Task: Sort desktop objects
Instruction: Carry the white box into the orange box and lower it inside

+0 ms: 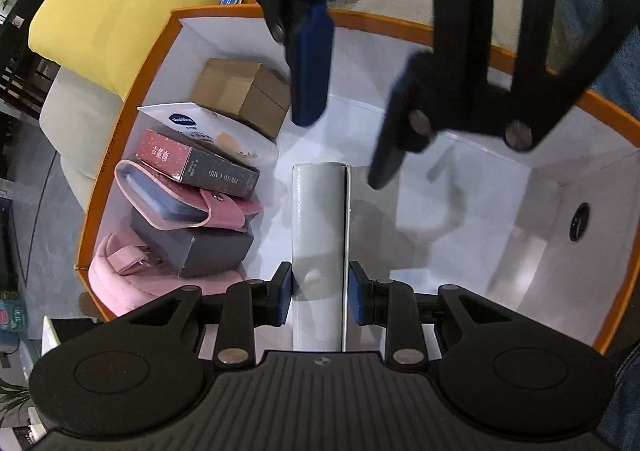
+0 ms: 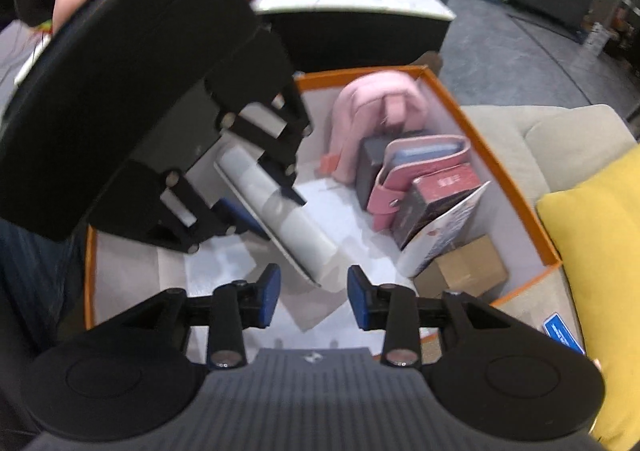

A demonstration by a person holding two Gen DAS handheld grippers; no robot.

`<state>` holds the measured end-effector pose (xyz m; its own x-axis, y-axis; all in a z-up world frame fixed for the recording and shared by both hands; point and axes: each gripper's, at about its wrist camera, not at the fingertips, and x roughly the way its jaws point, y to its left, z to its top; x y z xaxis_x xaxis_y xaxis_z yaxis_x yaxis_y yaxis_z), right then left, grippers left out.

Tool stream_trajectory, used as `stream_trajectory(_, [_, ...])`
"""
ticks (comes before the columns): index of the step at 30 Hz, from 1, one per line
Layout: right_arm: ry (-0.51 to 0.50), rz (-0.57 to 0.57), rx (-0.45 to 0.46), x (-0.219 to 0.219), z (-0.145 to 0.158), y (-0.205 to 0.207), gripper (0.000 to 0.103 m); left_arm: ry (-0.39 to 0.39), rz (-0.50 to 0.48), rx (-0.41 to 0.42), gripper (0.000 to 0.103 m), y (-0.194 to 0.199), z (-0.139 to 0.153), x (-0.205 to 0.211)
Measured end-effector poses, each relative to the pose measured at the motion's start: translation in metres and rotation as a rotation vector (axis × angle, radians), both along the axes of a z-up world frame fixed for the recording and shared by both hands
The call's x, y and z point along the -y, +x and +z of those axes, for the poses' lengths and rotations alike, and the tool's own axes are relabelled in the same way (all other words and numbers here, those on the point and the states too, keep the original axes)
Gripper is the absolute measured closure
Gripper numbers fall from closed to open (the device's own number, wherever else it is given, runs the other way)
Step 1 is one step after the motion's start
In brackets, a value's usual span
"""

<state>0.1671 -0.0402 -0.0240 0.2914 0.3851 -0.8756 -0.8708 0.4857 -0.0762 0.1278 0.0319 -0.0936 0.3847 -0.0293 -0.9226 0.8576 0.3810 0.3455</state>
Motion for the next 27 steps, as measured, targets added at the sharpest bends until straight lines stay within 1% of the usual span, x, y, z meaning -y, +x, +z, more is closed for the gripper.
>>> stream_trajectory(7, [-0.065,0.036,-0.057,-0.012,-0.021,0.01,0.063,-0.048,-0.02,-0.016,0.07,0.009,-0.007,-0.006])
stream_trajectory(11, [-0.101,0.063,-0.073,-0.018,-0.031,0.014,0.052,-0.065,-0.023,-0.018,0.07,0.014,-0.011,-0.008])
stream_trajectory(15, [-0.143,0.079,-0.093,-0.021,-0.041,0.018,0.052,-0.086,-0.019,-0.02,0.07,0.017,-0.013,-0.012])
stream_trajectory(20, [-0.162,0.1,-0.084,-0.024,-0.042,0.019,0.051,-0.125,0.001,-0.035,0.07,0.023,-0.012,-0.02])
stream_trajectory(23, [-0.177,0.119,-0.082,-0.026,-0.04,0.021,0.052,-0.136,0.002,-0.038,0.07,0.026,-0.012,-0.023])
stream_trajectory(27, [-0.204,0.15,-0.026,-0.033,-0.034,0.024,0.051,-0.143,-0.007,-0.04,0.07,0.026,-0.012,-0.025])
